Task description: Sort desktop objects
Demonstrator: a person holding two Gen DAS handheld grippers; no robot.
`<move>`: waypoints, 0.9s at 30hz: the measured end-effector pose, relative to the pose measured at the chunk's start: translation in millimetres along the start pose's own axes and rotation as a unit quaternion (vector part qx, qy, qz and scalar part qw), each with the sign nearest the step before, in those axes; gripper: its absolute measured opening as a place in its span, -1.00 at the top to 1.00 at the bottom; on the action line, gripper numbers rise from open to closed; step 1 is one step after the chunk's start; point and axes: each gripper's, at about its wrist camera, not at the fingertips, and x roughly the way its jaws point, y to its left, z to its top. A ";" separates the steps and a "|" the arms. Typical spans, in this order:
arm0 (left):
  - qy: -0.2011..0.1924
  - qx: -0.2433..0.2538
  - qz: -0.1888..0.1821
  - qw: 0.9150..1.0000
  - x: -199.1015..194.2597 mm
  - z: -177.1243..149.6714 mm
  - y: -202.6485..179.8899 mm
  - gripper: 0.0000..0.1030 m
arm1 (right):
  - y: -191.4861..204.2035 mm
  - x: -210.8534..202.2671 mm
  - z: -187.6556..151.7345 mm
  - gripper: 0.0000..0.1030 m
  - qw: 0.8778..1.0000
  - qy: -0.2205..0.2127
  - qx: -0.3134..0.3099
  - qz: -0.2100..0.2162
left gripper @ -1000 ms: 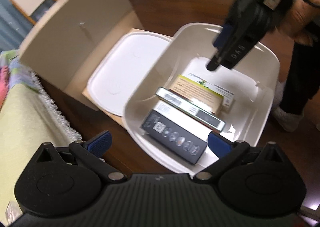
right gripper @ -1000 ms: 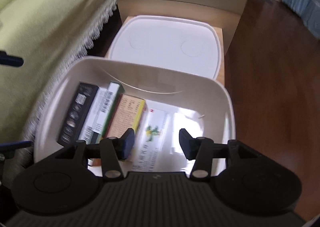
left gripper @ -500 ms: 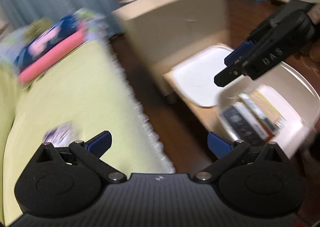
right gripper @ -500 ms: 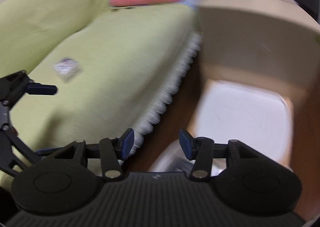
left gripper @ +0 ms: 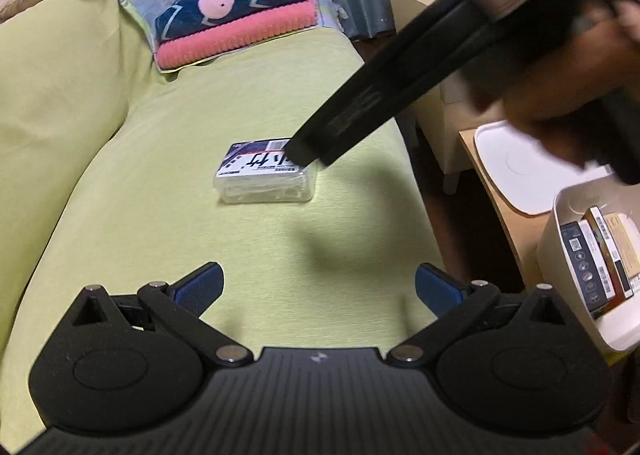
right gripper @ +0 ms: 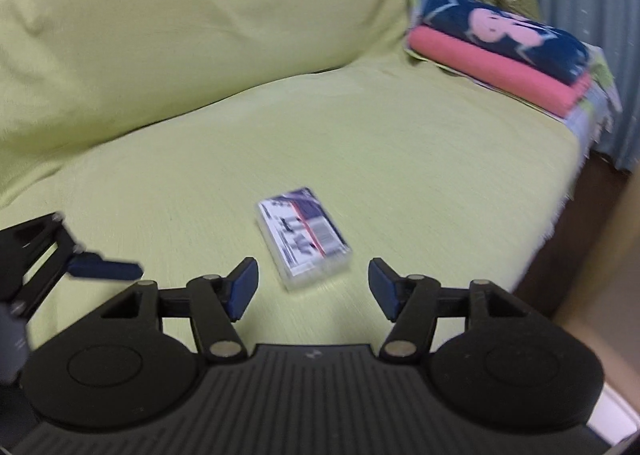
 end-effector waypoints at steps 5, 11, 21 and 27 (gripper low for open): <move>0.005 0.015 -0.001 1.000 2.2 -5.1 -2.0 -0.99 | 21.0 49.9 12.8 -0.12 0.998 0.028 -0.047 -0.012; 0.015 0.032 0.002 0.999 4.8 -10.1 -5.5 -0.99 | 19.5 65.7 10.7 -0.30 0.997 0.026 -0.066 -0.040; 0.015 0.028 -0.002 0.999 2.8 -12.7 -7.9 -0.99 | 29.9 63.2 13.2 -0.28 0.992 0.029 -0.115 -0.033; 0.023 0.025 -0.005 0.999 13.9 -9.0 -3.0 -0.99 | 35.5 68.2 14.0 -0.29 0.985 0.038 -0.161 -0.038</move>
